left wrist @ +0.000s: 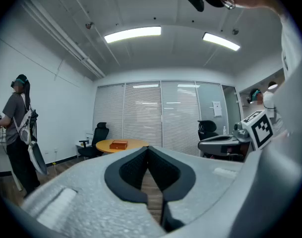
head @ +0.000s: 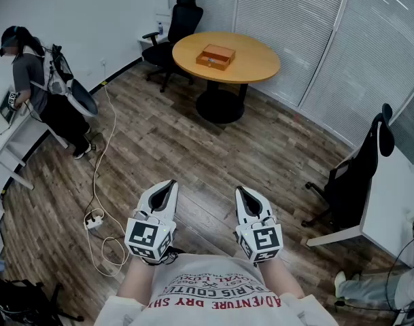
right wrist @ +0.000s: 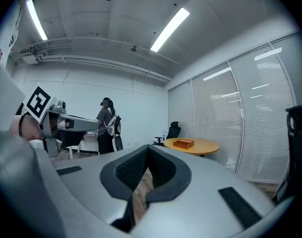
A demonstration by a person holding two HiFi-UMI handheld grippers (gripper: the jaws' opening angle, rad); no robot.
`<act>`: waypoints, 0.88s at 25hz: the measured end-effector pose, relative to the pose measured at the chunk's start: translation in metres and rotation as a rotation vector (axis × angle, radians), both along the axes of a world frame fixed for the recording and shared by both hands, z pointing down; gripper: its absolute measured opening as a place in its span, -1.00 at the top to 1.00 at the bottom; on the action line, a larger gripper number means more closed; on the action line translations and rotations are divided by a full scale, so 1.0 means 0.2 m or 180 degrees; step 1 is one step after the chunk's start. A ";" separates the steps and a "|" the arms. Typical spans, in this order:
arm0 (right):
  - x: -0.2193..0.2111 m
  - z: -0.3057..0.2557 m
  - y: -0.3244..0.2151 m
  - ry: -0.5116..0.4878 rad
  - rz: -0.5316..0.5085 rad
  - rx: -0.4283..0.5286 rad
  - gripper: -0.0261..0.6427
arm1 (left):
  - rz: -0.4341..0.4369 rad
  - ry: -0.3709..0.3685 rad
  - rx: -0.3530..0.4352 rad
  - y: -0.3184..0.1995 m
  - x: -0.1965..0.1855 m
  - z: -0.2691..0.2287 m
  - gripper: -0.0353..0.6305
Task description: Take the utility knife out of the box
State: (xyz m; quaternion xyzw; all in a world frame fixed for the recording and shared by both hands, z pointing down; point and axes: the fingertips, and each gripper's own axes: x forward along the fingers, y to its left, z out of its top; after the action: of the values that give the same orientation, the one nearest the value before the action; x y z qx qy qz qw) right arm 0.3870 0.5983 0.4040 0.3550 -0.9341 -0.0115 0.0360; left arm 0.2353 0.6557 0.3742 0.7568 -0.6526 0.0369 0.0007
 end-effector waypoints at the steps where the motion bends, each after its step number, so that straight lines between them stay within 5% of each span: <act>1: 0.00 0.00 0.01 0.0000 -0.0001 -0.0003 0.90 | 0.0021 0.0000 -0.0009 0.00 0.01 0.00 0.91; 11: 0.03 0.02 0.02 0.0046 -0.0022 -0.0011 0.90 | 0.0115 0.0012 -0.0056 -0.01 0.08 0.04 0.91; 16: 0.05 0.02 -0.01 -0.0261 -0.0001 -0.0276 0.90 | 0.0145 0.0031 -0.0112 -0.03 0.11 0.07 0.91; 22: 0.04 0.06 -0.05 -0.0125 0.0035 -0.0244 0.90 | 0.0137 -0.0058 -0.0178 -0.05 0.12 0.10 0.91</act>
State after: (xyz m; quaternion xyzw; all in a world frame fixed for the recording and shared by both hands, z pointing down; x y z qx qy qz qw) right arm 0.3952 0.5885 0.4154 0.3587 -0.9324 0.0315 0.0313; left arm 0.2603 0.6448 0.3934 0.7700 -0.6348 0.0620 0.0151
